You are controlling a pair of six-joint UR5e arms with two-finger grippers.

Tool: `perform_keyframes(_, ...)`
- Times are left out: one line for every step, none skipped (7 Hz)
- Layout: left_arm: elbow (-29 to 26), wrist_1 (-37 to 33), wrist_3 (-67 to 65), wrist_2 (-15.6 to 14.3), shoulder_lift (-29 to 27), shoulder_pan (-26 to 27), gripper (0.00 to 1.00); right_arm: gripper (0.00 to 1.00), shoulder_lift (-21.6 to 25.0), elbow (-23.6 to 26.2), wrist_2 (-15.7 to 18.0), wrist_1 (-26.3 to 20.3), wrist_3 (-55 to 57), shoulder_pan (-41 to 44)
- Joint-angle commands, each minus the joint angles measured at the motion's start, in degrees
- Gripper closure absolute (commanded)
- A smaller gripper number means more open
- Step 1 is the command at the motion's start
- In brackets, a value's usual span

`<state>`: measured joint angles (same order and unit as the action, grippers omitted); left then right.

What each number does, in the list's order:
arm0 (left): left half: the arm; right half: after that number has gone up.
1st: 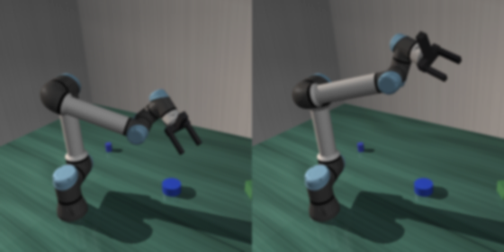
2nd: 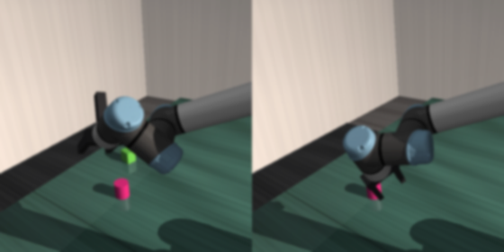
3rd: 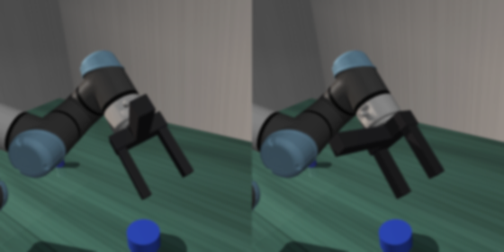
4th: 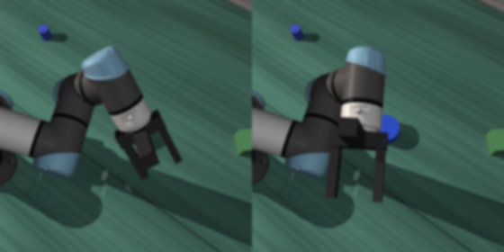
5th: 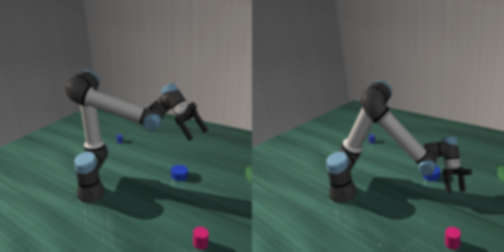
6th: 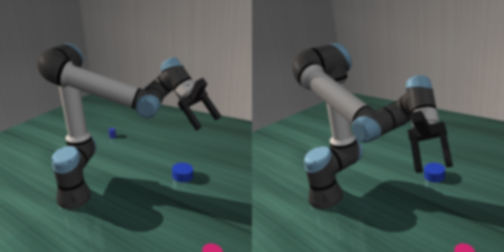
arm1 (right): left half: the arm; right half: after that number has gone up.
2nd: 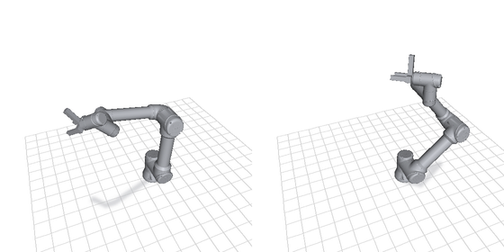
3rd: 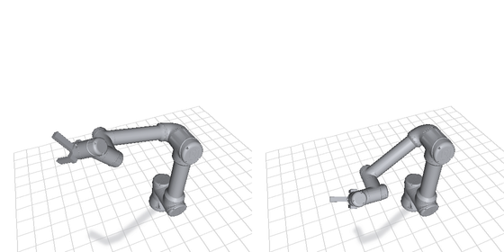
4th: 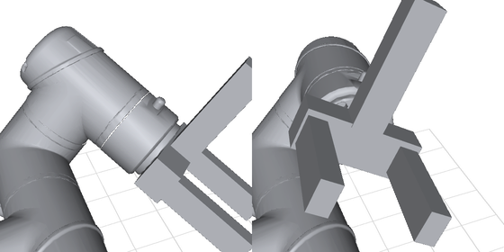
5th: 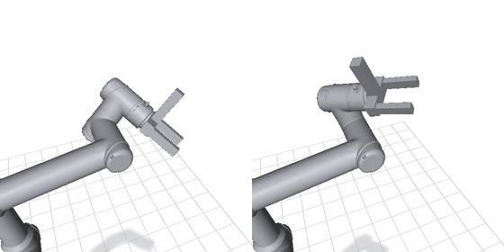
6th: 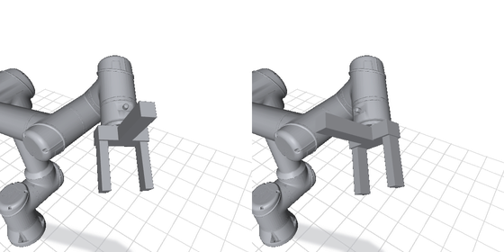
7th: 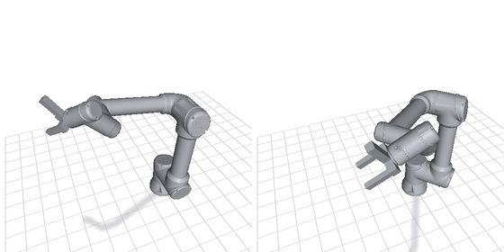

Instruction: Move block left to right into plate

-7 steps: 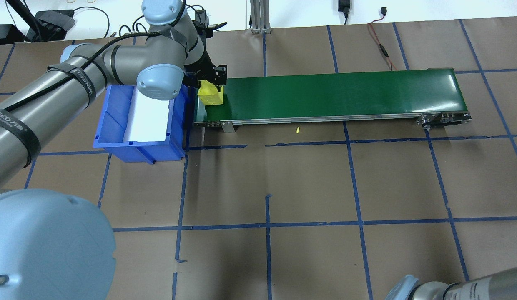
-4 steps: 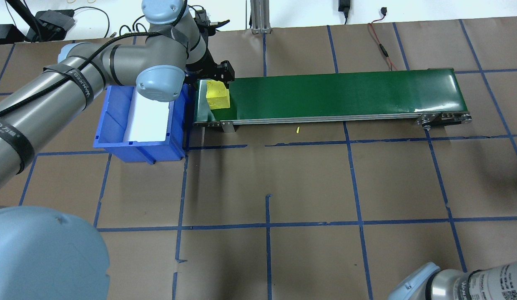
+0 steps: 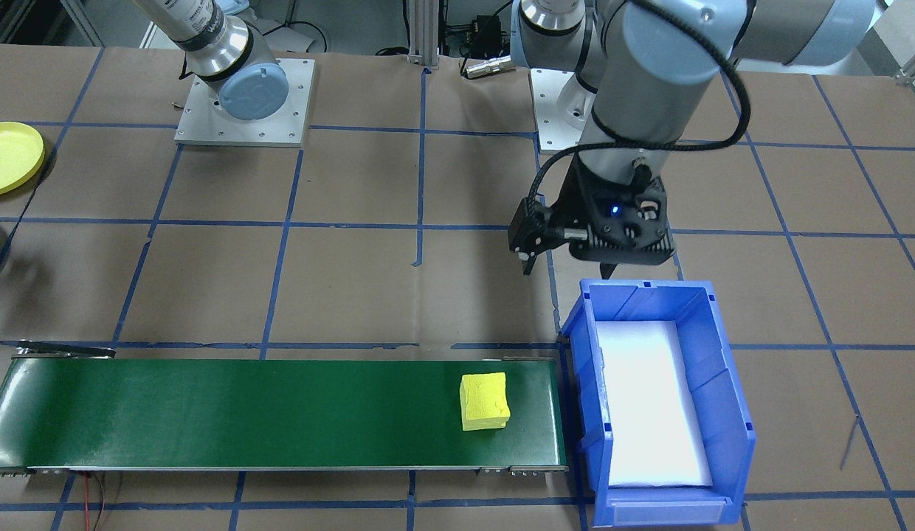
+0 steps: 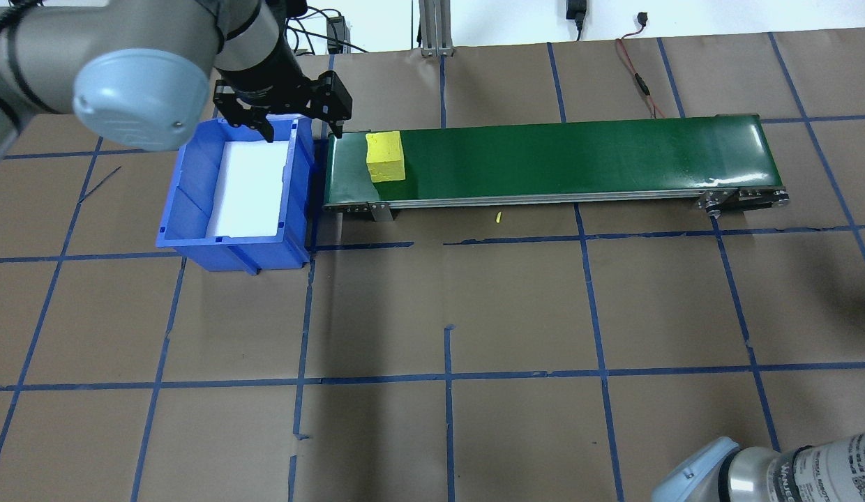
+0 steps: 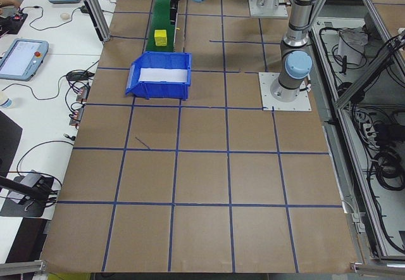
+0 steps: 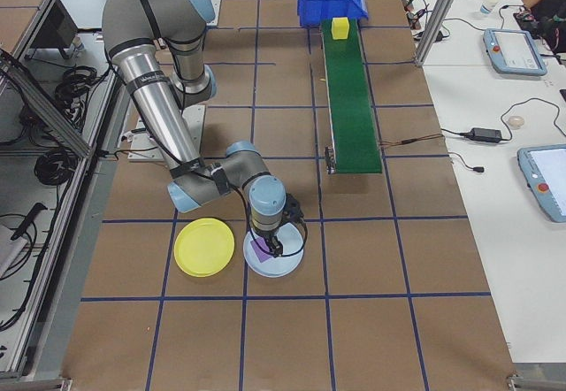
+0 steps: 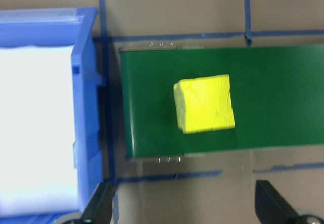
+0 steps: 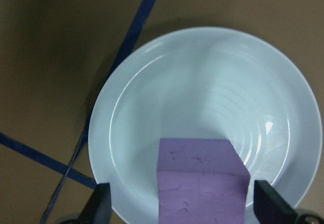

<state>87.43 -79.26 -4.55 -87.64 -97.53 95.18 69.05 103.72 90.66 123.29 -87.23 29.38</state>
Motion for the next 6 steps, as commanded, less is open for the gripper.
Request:
perform_keyframes(0.81,-11.14,0.41,-3.04,6.55,-1.75,0.00,0.00,3.53,-0.01,-1.89,-1.12,12.47,8.70)
perform_keyframes(-0.40,-12.57,0.41,-4.81,8.31,-2.63,0.00,0.00,6.16,-0.10,-1.89,-1.56,20.53,14.24)
perform_keyframes(0.80,-12.50,0.68,-4.65,8.32,-4.38,0.00,0.00,7.41,-0.71,-3.19,-4.17,28.00,19.78)
perform_keyframes(1.16,-15.11,3.55,-4.21,8.76,-5.61,0.00,0.00,7.42,-2.10,-5.12,-6.03,35.74,25.14)
perform_keyframes(0.90,-14.78,9.41,-4.12,8.85,-6.41,0.00,0.00,7.42,-2.99,-5.66,-6.83,46.60,31.46)
perform_keyframes(0.99,-14.78,9.21,-4.21,9.20,-5.98,0.00,0.00,7.42,-4.13,-8.71,-6.40,51.93,36.74)
